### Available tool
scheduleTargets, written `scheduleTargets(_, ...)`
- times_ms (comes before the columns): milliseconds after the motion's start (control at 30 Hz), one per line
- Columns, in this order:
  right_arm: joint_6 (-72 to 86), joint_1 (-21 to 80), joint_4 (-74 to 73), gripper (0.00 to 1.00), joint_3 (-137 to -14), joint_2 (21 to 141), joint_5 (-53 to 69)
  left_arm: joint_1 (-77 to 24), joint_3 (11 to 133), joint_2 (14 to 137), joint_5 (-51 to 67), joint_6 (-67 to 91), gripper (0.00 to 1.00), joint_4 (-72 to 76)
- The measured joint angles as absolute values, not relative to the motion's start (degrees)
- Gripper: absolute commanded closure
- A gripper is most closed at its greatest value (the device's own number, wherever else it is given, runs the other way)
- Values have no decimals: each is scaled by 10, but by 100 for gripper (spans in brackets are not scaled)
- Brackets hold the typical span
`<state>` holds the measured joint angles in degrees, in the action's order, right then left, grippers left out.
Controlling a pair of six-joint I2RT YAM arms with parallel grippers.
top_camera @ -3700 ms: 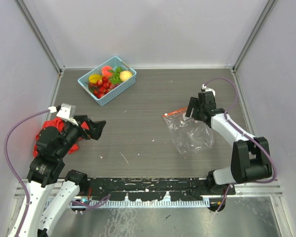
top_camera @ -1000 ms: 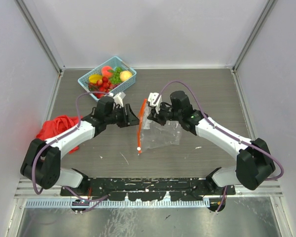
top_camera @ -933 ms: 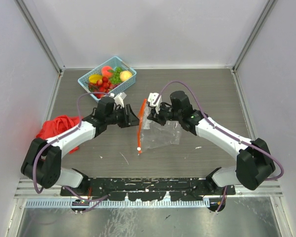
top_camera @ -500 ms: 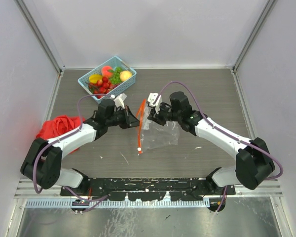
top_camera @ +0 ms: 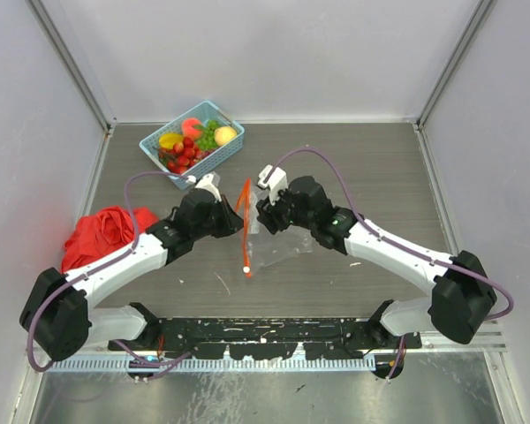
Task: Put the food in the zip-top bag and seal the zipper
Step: Open the zipper of the food storage bag at the center of the board.
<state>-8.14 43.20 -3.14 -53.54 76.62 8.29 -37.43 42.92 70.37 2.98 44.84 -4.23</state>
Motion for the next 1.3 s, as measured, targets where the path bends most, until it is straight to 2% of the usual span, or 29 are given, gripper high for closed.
scheduleTargets(300, 49, 518, -49, 32, -548, 738, -88, -405, 429, 691, -76, 479, 100, -70)
scheduleTargets(767, 132, 596, -4, 28, -548, 721, -185, -432, 422, 643, -120, 534, 100, -78)
scheduleTargets(900, 138, 614, -2, 30, -548, 745, -231, -442, 422, 630, -127, 537, 100, -88)
scheduleTargets(1133, 147, 625, -2, 41, -548, 768, -328, -451, 422, 616, -138, 548, 100, -92)
scheduleTargets(1233, 152, 625, -4, 48, -548, 771, -359, -457, 422, 616, -138, 549, 100, -92)
scheduleTargets(1300, 154, 625, -8, 56, -548, 774, -377, -459, 422, 616, -138, 549, 100, -92)
